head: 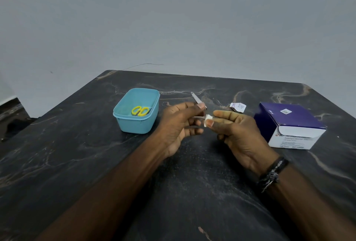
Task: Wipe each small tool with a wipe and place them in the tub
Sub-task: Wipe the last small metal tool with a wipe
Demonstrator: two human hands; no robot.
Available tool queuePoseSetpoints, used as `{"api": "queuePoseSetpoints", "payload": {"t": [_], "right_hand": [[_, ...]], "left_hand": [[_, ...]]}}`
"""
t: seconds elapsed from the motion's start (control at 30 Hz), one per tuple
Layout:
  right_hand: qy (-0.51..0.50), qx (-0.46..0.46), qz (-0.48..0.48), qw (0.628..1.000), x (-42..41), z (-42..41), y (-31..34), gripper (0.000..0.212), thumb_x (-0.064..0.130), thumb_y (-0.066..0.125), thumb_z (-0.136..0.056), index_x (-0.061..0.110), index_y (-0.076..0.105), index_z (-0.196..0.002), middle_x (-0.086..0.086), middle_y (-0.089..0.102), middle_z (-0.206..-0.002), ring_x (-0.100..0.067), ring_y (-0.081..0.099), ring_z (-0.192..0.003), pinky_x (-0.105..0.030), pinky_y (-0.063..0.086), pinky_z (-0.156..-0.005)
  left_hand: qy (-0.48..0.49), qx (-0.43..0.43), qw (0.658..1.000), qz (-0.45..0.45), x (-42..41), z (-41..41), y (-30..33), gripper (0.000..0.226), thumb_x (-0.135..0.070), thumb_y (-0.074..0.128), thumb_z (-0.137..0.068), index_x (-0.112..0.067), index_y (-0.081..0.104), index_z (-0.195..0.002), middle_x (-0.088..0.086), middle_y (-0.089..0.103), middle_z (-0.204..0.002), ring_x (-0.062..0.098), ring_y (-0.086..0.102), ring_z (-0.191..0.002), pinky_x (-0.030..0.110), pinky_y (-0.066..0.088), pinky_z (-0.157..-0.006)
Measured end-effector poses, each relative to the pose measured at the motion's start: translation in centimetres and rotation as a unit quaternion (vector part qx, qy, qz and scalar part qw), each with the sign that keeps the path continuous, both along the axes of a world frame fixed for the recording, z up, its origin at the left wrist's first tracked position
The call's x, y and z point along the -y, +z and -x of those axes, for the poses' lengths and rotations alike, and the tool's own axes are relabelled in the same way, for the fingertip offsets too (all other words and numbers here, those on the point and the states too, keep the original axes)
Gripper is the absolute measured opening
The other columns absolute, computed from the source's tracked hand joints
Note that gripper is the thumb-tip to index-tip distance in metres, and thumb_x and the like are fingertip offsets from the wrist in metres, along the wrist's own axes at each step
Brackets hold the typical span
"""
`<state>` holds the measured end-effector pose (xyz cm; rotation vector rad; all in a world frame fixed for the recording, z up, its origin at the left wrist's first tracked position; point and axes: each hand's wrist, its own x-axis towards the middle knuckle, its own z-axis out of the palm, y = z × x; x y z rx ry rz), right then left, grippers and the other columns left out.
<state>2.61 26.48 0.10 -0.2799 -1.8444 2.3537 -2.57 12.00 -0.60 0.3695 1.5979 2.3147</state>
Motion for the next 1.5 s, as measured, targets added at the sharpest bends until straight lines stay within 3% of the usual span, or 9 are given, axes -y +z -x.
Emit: {"api": "queuePoseSetpoints", "payload": {"t": [0.1,0.23,0.43,0.67,0.8,0.9,1.13,1.5], "right_hand": [[0.007,0.009,-0.027,1.000,0.4,-0.1,0.1,0.036,-0.010,0.075,-0.071,-0.002,0.064,-0.104,-0.013,0.075,-0.084,-0.008,0.070,-0.059,-0.012,0.046,-0.046],[-0.052,-0.011,-0.053,0.997,-0.2,0.2,0.0,0.034,-0.005,0.077,-0.074,-0.002,0.065,-0.106,-0.012,0.075,-0.088,-0.002,0.067,-0.057,-0.010,0.044,-0.046],[-0.114,-0.047,-0.049,0.991,-0.8,0.4,0.2,0.031,-0.002,0.075,-0.078,-0.004,0.066,-0.107,-0.008,0.071,-0.081,0.001,0.064,-0.051,-0.009,0.043,-0.044],[-0.123,-0.047,-0.078,0.988,-0.6,0.7,-0.4,0.032,0.003,0.078,-0.077,-0.002,0.067,-0.107,-0.010,0.073,-0.083,0.001,0.065,-0.055,-0.009,0.043,-0.047],[-0.126,-0.047,-0.067,0.989,-0.7,0.6,-0.5,0.031,0.002,0.077,-0.078,-0.003,0.067,-0.106,-0.010,0.073,-0.082,-0.001,0.066,-0.056,-0.010,0.043,-0.046],[-0.119,-0.044,-0.056,0.990,-0.6,0.6,-0.5,0.030,0.002,0.075,-0.079,-0.004,0.067,-0.107,-0.013,0.074,-0.087,-0.004,0.067,-0.059,-0.011,0.044,-0.047],[-0.110,-0.027,-0.046,0.992,-0.7,0.8,-0.7,0.027,0.006,0.075,-0.080,0.000,0.069,-0.106,-0.017,0.074,-0.093,-0.013,0.065,-0.071,-0.020,0.040,-0.052],[-0.107,-0.009,-0.027,0.994,-0.9,1.1,-0.8,0.013,0.005,0.070,-0.084,0.010,0.071,-0.095,-0.004,0.074,-0.080,-0.014,0.068,-0.075,-0.025,0.040,-0.058]], "left_hand": [[0.018,-0.006,1.000,0.016,0.0,0.1,0.0,0.013,-0.020,0.064,-0.090,-0.008,0.069,-0.090,0.012,0.074,-0.095,0.021,0.067,-0.080,0.037,0.055,-0.073],[0.066,-0.025,0.996,0.046,-0.1,0.0,0.1,0.015,-0.021,0.061,-0.093,-0.008,0.068,-0.090,0.007,0.073,-0.080,0.018,0.069,-0.076,0.040,0.057,-0.079],[0.059,-0.065,0.993,0.073,-0.4,-0.6,-0.4,0.008,-0.011,0.060,-0.094,-0.009,0.066,-0.098,0.005,0.069,-0.074,0.015,0.066,-0.063,0.035,0.059,-0.069],[0.040,-0.107,0.987,0.117,-1.0,-1.0,-0.7,0.018,-0.002,0.060,-0.091,-0.013,0.067,-0.104,0.008,0.073,-0.084,0.021,0.070,-0.076,0.041,0.058,-0.078],[0.046,-0.117,0.985,0.120,-1.0,-1.0,-0.9,0.020,-0.001,0.063,-0.089,-0.013,0.067,-0.105,0.011,0.074,-0.088,0.022,0.072,-0.082,0.034,0.059,-0.076],[0.056,-0.125,0.982,0.128,-1.1,-0.9,-1.0,0.021,-0.001,0.064,-0.089,-0.011,0.068,-0.107,0.011,0.075,-0.089,0.025,0.073,-0.086,0.038,0.058,-0.078],[0.090,-0.123,0.982,0.109,-1.1,-0.9,-1.0,0.015,-0.001,0.068,-0.085,-0.009,0.069,-0.097,0.010,0.076,-0.085,0.022,0.073,-0.078,0.029,0.058,-0.069],[0.115,-0.128,0.980,0.098,-1.1,-1.0,-1.0,0.015,-0.001,0.069,-0.085,-0.015,0.069,-0.091,0.007,0.076,-0.084,0.018,0.073,-0.077,0.030,0.058,-0.070]]}}
